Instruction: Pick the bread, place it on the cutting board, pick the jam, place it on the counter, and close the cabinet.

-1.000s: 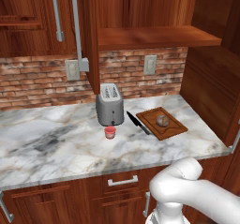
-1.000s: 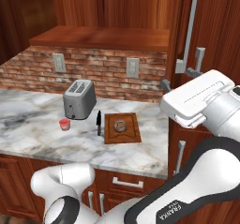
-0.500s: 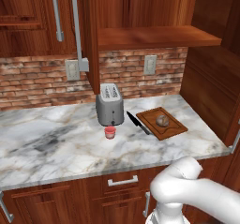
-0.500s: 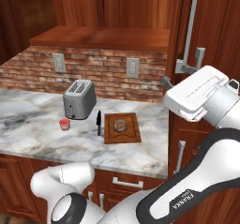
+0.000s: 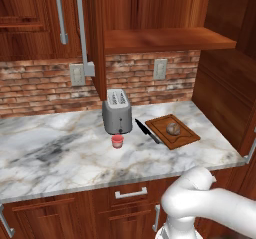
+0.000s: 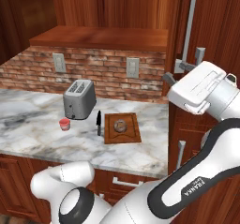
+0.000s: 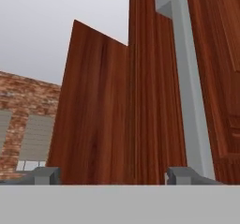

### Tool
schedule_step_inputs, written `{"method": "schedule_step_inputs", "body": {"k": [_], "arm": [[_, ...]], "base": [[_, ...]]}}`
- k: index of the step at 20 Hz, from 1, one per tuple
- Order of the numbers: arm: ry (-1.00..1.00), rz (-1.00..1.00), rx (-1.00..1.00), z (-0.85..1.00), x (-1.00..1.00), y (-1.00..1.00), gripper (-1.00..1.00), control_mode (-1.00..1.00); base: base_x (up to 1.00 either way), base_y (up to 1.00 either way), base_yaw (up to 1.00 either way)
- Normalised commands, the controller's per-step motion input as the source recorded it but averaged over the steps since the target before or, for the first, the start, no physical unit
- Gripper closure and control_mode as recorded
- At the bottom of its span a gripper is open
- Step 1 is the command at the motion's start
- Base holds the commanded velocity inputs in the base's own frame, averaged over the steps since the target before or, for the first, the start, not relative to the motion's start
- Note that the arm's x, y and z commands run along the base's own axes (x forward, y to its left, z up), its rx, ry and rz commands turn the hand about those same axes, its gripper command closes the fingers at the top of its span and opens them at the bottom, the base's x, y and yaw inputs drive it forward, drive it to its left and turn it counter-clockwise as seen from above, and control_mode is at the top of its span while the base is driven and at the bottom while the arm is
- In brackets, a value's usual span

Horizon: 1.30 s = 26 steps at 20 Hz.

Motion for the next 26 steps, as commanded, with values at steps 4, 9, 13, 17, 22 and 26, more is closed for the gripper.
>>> {"method": "schedule_step_inputs", "body": {"k": [4,9,13,17,22,26], "arm": [[0.0,0.07,0.0,0.0,0.1,-0.08,-1.0,-1.0],[0.0,0.05,0.0,0.0,-0.06,-0.1,-1.0,-1.0],[0.0,0.03,0.0,0.0,-0.37,-0.14,-1.0,-1.0],[0.0,0.01,0.0,0.0,-0.55,-0.22,-1.0,-1.0],[0.0,0.0,0.0,-0.01,-0.16,-0.04,-1.0,-1.0],[-0.01,0.0,0.0,-0.15,0.3,0.0,-1.0,-1.0]], "base": [[0.0,0.0,0.0],[0.0,0.0,0.0],[0.0,0.0,0.0],[0.0,0.0,0.0],[0.0,0.0,0.0],[0.0,0.0,0.0]]}}
